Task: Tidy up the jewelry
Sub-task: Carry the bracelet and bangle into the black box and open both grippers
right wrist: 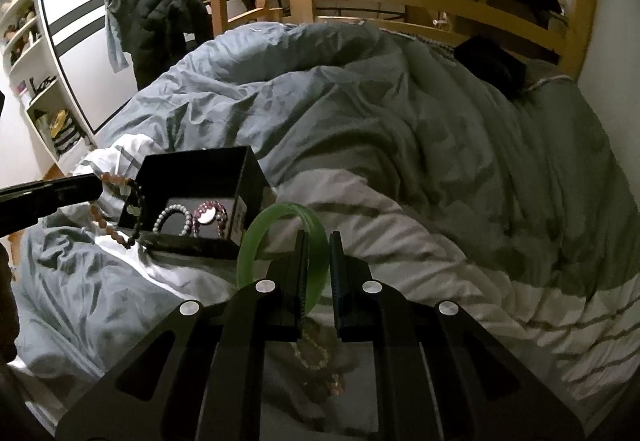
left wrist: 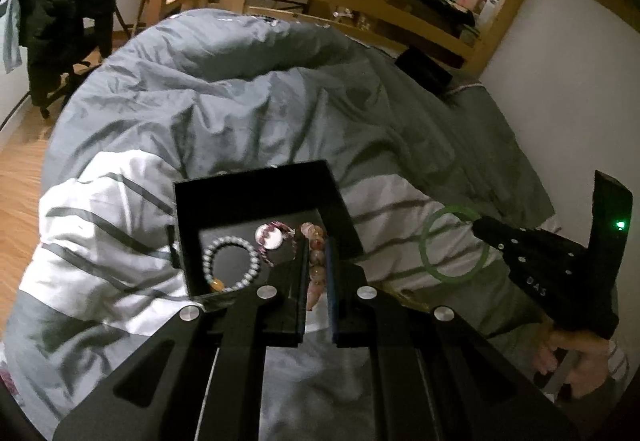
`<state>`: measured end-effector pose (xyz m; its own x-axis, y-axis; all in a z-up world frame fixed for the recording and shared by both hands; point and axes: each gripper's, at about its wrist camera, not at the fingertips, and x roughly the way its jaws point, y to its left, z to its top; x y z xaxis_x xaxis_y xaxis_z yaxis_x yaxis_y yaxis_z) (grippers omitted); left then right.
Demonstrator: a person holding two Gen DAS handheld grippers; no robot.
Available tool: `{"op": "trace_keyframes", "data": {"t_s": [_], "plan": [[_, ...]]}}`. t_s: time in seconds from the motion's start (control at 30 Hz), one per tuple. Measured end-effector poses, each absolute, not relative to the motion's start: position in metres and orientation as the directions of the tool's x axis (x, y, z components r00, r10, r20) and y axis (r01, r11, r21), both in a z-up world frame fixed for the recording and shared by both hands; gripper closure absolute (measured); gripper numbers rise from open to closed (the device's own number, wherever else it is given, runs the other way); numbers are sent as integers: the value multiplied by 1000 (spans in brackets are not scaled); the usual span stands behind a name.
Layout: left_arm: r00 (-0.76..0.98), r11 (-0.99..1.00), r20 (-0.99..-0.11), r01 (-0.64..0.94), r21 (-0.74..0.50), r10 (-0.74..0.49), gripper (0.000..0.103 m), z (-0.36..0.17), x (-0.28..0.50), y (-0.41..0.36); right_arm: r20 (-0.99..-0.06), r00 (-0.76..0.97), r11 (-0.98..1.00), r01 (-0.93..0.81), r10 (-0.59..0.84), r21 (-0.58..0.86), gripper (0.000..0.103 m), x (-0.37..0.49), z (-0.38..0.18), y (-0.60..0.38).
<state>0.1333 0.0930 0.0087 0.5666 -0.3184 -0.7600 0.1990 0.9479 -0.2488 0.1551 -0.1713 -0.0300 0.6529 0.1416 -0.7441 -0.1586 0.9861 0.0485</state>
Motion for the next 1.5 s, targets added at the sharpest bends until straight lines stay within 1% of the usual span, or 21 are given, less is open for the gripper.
{"op": "trace_keyframes", "data": {"t_s": [0.27, 0.5, 0.73, 0.83, 1.1, 1.2, 1.5], "plan": [[589, 963, -762, 154, -221, -269, 95, 15, 151, 114, -747, 651, 983, -182, 137, 22, 92, 177, -21, -146], [587, 970, -772, 132, -204, -242, 95, 8, 166, 124, -749, 644, 976, -218, 153, 12, 92, 198, -20, -116], [548, 971, -801, 126, -205, -240, 95, -16, 184, 125, -766, 618, 965, -263, 176, 9, 92, 216, -34, -84], [518, 973, -825, 99, -207, -228, 95, -31, 197, 129, -775, 603, 959, -284, 187, 10, 92, 222, -43, -71], [480, 975, -852, 41, -217, -210, 95, -48, 207, 143, -799, 566, 946, -325, 201, 7, 92, 231, -68, -48], [475, 977, -856, 40, -209, -202, 95, -50, 208, 141, -808, 556, 945, -326, 192, 0, 92, 233, -76, -44], [488, 979, -850, 47, -200, -197, 94, -47, 206, 137, -820, 526, 944, -327, 228, 53, 90, 234, -80, -49]]}}
